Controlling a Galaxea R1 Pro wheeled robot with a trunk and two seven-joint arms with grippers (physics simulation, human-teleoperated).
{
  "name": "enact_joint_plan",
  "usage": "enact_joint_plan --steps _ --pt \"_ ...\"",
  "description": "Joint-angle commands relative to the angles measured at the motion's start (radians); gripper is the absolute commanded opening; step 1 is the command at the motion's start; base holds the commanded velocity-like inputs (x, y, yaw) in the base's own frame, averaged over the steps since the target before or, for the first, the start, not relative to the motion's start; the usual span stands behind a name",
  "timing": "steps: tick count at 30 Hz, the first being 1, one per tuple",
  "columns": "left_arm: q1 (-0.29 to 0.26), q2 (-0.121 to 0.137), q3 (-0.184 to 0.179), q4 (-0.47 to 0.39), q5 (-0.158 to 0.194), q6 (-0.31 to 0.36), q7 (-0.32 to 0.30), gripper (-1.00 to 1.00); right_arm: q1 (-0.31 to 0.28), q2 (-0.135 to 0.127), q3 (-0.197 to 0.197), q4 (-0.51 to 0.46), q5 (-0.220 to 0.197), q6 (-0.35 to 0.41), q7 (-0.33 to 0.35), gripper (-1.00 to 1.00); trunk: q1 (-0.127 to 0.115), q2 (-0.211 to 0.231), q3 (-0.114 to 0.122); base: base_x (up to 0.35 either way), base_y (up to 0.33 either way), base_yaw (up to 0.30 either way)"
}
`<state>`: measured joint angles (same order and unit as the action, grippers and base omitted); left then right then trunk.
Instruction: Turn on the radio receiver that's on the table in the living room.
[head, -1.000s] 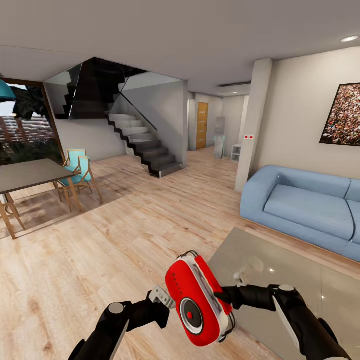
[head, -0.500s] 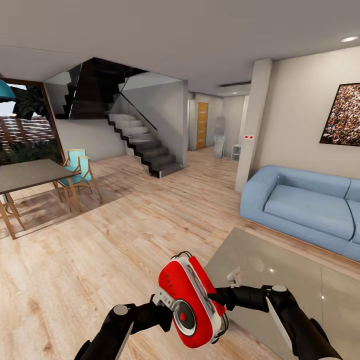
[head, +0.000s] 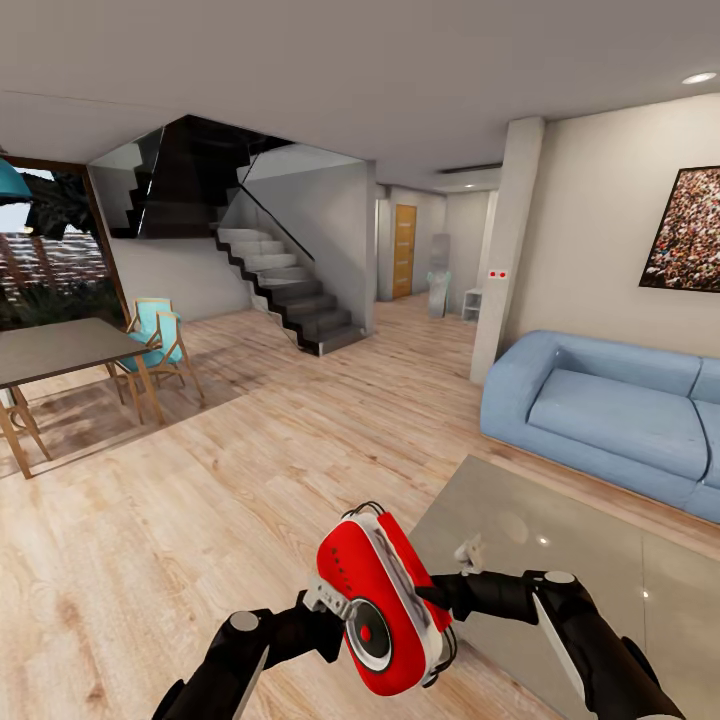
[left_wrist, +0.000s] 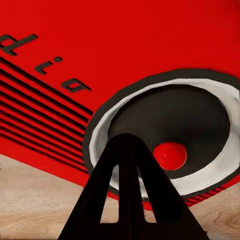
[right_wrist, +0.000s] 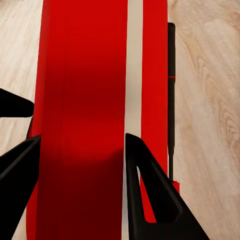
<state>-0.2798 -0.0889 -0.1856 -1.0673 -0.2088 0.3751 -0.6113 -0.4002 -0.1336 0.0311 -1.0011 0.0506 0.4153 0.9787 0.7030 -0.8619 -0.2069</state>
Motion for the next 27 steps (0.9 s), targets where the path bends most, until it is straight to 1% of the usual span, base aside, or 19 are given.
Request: enact_joint_plan --steps 1,2,4,11,17,18,19,20,21,24,25,27 --pt "-0.001 0.0 0.0 0.003 0.0 0.0 0.012 -1.0 0.0 0.0 0.0 -0.001 -0.006 0.002 0.001 -1.0 0.0 0.0 0.0 0.0 0.0 0.0" --pt "-0.002 -0.001 0.0 0.006 0.001 -0.001 0.038 -1.0 0.0 0.0 0.0 -0.001 -0.006 0.002 0.001 -1.0 0.0 0.0 0.0 0.0 0.0 0.0" --pt "-0.002 -0.001 -0.001 0.008 0.001 -0.001 0.052 -1.0 0.0 0.0 0.0 -0.001 -0.006 0.002 0.002 -1.0 0.0 0.0 0.0 0.0 0.0 0.0" --pt "-0.002 -0.003 -0.001 0.009 0.002 -0.001 0.06 -1.0 0.0 0.0 0.0 -0.001 -0.006 0.002 0.003 -1.0 0.0 0.0 0.0 0.0 0.0 0.0" --pt "-0.002 -0.004 -0.004 0.01 0.004 -0.001 0.055 -1.0 0.0 0.0 0.002 0.001 -0.007 0.002 0.003 -1.0 0.0 0.0 0.0 0.0 0.0 0.0" --pt "-0.002 -0.012 -0.012 0.014 0.004 -0.001 0.053 -1.0 0.0 0.0 0.002 0.001 -0.007 0.002 0.003 -1.0 0.0 0.0 0.0 0.0 0.0 0.0" --pt "-0.002 -0.027 -0.045 0.032 0.003 0.0 0.05 -1.0 0.0 0.0 0.003 0.001 -0.008 0.002 0.003 -1.0 0.0 0.0 0.0 0.0 0.0 0.0" --pt "-0.002 -0.03 -0.06 0.038 0.003 0.0 0.05 -1.0 0.0 0.0 0.003 0.001 -0.008 0.002 0.003 -1.0 0.0 0.0 0.0 0.0 0.0 0.0" --pt "-0.003 -0.031 -0.066 0.04 0.003 0.0 0.049 -1.0 0.0 0.0 0.003 0.001 -0.008 0.002 0.003 -1.0 0.0 0.0 0.0 0.0 0.0 0.0" --pt "-0.003 -0.035 -0.122 0.047 0.003 0.002 0.039 -1.0 0.0 0.0 0.003 0.001 -0.009 0.002 0.002 -1.0 0.0 0.0 0.0 0.0 0.0 0.0" --pt "-0.004 -0.035 -0.159 0.047 0.002 0.003 0.026 -1.0 0.0 0.0 0.002 0.001 -0.01 0.002 0.002 -1.0 0.0 0.0 0.0 0.0 0.0 0.0" --pt "-0.004 -0.035 -0.184 0.047 0.002 0.003 0.02 -1.0 0.0 0.0 0.001 0.001 -0.011 0.002 0.002 -1.0 0.0 0.0 0.0 0.0 0.0 0.0"
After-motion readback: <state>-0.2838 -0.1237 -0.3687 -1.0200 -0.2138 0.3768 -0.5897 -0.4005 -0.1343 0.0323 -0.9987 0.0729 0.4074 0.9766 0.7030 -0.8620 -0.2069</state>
